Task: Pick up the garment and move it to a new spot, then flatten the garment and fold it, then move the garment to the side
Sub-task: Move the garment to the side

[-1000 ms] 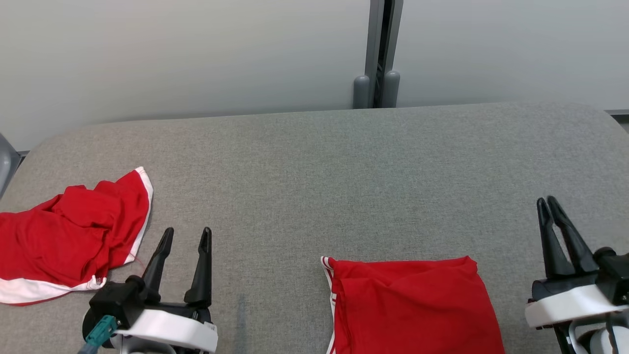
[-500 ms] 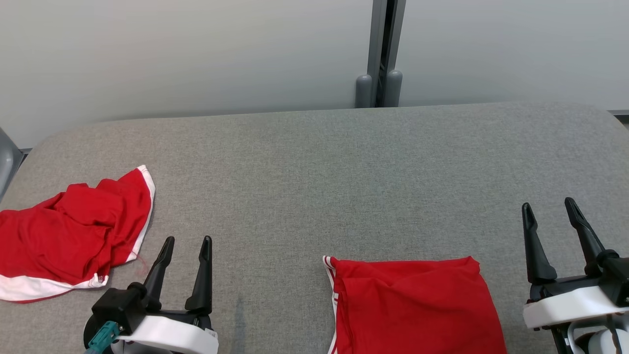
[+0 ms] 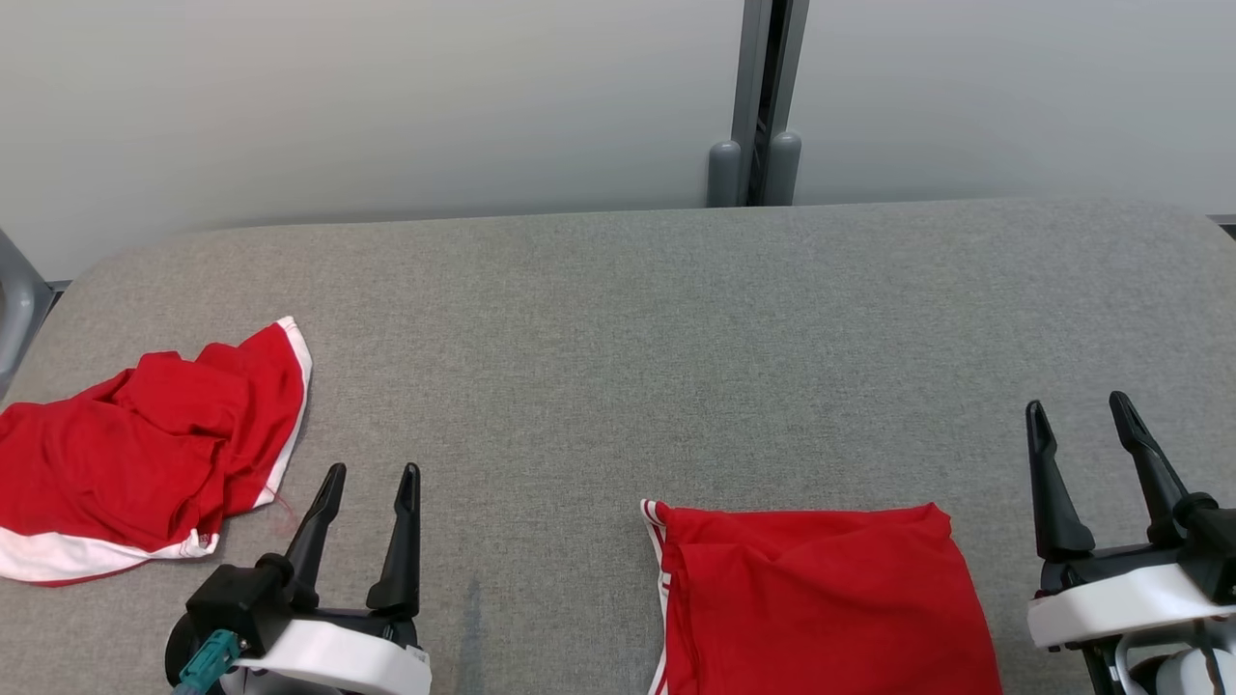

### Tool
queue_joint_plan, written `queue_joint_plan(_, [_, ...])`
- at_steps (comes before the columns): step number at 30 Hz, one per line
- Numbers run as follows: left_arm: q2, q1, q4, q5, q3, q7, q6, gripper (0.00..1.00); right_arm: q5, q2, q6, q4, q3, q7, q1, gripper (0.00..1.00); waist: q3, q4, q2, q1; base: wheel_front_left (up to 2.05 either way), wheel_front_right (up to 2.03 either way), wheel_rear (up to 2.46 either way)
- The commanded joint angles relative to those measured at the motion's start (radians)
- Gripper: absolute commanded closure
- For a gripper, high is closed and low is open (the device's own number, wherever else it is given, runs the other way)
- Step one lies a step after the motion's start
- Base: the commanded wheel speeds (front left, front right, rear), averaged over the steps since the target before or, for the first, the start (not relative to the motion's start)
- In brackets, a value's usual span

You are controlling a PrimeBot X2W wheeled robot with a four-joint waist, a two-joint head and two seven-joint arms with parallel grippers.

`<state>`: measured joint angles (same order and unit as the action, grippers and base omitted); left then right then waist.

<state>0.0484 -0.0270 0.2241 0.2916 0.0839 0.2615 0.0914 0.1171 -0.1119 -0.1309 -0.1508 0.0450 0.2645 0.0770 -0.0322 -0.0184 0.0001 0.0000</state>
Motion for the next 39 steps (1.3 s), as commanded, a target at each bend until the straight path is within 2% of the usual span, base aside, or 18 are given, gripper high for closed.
queue_joint_plan(1, [0.005, -0.005, -0.002, -0.004, -0.001, 0.004, -0.003, 0.0, 0.006, -0.007, 0.0, 0.002, -0.002, 0.001, -0.001, 0.0, -0.001, 0.0, -0.0001, 0.0, 0.0, 0.0, 0.0])
queue_joint_plan(29, [0.004, -0.011, 0.003, 0.003, 0.007, 0.004, 0.003, 0.0, 0.041, -0.011, 0.0, -0.018, -0.015, 0.001, -0.015, 0.0, -0.011, -0.008, -0.0001, 0.0, 0.0, 0.0, 0.0])
queue_joint_plan(39, [0.005, -0.023, 0.01, 0.007, 0.021, 0.004, 0.007, 0.0, 0.225, -0.052, 0.0, -0.297, -0.163, 0.001, -0.018, 0.0, -0.041, -0.015, -0.0001, 0.0, 0.0, 0.0, 0.0])
